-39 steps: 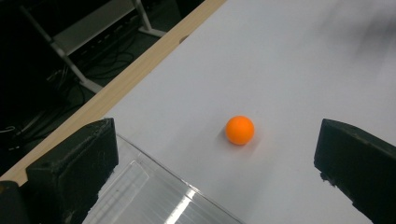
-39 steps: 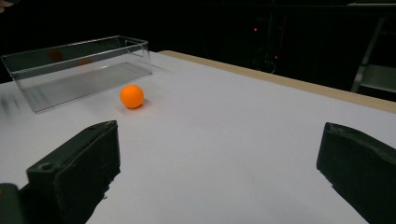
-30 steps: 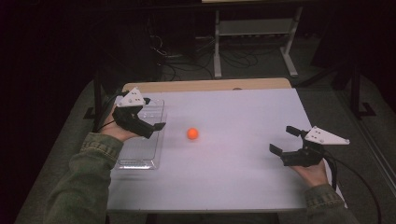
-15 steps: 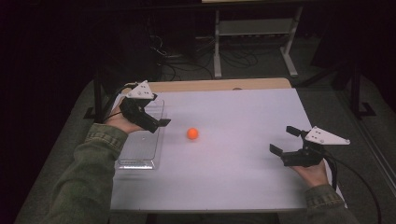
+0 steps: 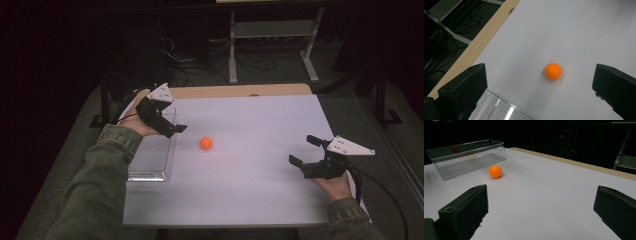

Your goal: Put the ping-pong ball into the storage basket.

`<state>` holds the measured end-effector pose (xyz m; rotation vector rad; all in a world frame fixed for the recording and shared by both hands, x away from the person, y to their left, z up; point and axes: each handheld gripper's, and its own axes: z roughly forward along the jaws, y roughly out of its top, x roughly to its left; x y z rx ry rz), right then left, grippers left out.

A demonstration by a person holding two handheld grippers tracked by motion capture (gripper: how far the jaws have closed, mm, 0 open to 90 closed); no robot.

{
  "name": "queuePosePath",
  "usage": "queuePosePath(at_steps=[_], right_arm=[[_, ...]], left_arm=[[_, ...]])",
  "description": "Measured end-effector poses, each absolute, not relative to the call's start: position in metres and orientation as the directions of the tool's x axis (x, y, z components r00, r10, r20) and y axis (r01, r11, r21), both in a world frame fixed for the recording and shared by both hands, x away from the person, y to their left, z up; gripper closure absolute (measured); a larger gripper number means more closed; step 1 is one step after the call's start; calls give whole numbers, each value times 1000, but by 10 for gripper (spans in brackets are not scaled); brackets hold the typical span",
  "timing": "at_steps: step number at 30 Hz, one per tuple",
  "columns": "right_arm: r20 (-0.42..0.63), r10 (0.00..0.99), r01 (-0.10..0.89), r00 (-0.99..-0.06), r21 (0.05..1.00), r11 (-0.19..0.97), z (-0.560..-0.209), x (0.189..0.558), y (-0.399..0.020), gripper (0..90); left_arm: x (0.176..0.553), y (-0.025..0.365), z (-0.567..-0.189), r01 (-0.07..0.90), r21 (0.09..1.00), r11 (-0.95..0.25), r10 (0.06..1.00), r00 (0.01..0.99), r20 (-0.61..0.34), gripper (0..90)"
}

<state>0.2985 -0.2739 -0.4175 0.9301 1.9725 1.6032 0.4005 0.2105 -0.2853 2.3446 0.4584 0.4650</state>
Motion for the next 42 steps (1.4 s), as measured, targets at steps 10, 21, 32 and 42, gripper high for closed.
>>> queuePosePath(at_steps=[10,21,32,42], right_arm=[[83,724,231,-685,967,107,-418,298,-274,0],[85,721,232,-687,967,108,-418,297,-275,0],[88,718,234,-691,966,107,-419,297,-275,0],[87,716,233,-693,967,108,-419,297,-274,0]], left_arm=[[410,195,-287,177,657,-733,397,895,202,0],[420,184,-294,183,630,-755,377,907,188,0],[426,177,-303,185,602,-777,360,915,184,0],[429,169,-311,176,587,-790,341,922,182,0]])
